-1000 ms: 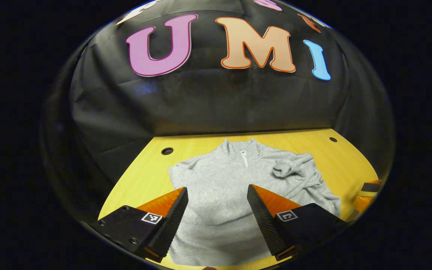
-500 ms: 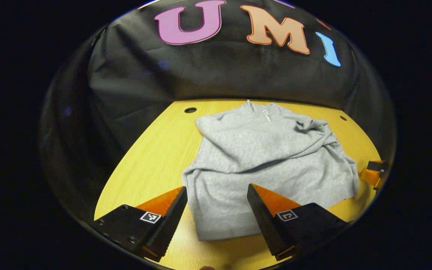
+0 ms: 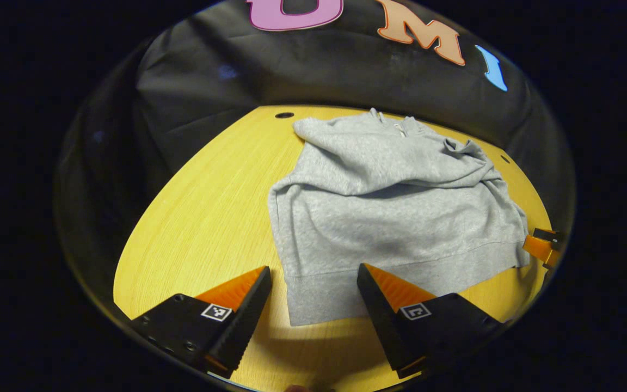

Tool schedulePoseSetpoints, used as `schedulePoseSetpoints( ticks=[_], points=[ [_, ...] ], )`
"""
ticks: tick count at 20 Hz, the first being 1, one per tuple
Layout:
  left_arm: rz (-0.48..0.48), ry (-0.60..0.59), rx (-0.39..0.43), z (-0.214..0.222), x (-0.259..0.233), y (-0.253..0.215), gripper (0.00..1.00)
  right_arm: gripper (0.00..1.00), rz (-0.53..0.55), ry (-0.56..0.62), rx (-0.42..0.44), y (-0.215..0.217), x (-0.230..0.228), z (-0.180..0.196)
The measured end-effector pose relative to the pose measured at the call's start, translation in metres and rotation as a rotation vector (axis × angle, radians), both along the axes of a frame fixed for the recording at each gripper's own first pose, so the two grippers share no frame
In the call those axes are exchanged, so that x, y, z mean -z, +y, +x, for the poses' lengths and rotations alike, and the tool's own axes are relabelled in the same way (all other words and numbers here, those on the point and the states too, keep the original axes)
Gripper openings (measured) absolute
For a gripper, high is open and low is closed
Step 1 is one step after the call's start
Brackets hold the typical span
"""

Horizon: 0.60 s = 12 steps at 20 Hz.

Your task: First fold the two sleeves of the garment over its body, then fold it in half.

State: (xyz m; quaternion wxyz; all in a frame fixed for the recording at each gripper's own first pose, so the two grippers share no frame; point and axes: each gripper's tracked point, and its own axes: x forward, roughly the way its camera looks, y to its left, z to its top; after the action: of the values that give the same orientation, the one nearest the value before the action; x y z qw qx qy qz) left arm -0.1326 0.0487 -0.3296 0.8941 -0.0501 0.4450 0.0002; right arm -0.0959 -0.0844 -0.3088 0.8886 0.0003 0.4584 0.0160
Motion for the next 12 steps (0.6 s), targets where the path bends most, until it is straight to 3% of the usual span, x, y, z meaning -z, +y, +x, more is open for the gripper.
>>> schedulePoseSetpoints(
  ticks=[1, 7, 8, 9, 10, 11, 12],
  points=[
    [-0.002, 0.007, -0.003, -0.002, 0.000, -0.001, 0.94, 0.95, -0.011, 0.016, 0.000, -0.001, 0.005, -0.002],
    [-0.023, -0.043, -0.014, 0.001, 0.000, -0.006, 0.90, 0.97, 0.006, 0.067, -0.023, 0.005, 0.016, -0.006],
    [-0.028, -0.054, -0.017, 0.001, 0.000, -0.008, 0.87, 0.91, 0.013, 0.082, -0.048, 0.009, 0.018, -0.008],
    [-0.029, -0.062, -0.014, 0.003, 0.000, -0.010, 0.80, 0.76, 0.025, 0.083, -0.066, 0.012, 0.018, -0.007],
    [-0.033, -0.059, -0.001, 0.002, -0.001, -0.012, 0.76, 0.69, 0.038, 0.095, -0.069, 0.015, 0.019, -0.008],
    [-0.036, -0.056, 0.015, 0.003, -0.001, -0.013, 0.68, 0.45, 0.061, 0.096, -0.069, 0.018, 0.019, -0.005],
    [-0.050, -0.049, 0.032, 0.004, 0.000, -0.017, 0.64, 0.40, 0.079, 0.110, -0.059, 0.019, 0.019, -0.006]
  ],
)
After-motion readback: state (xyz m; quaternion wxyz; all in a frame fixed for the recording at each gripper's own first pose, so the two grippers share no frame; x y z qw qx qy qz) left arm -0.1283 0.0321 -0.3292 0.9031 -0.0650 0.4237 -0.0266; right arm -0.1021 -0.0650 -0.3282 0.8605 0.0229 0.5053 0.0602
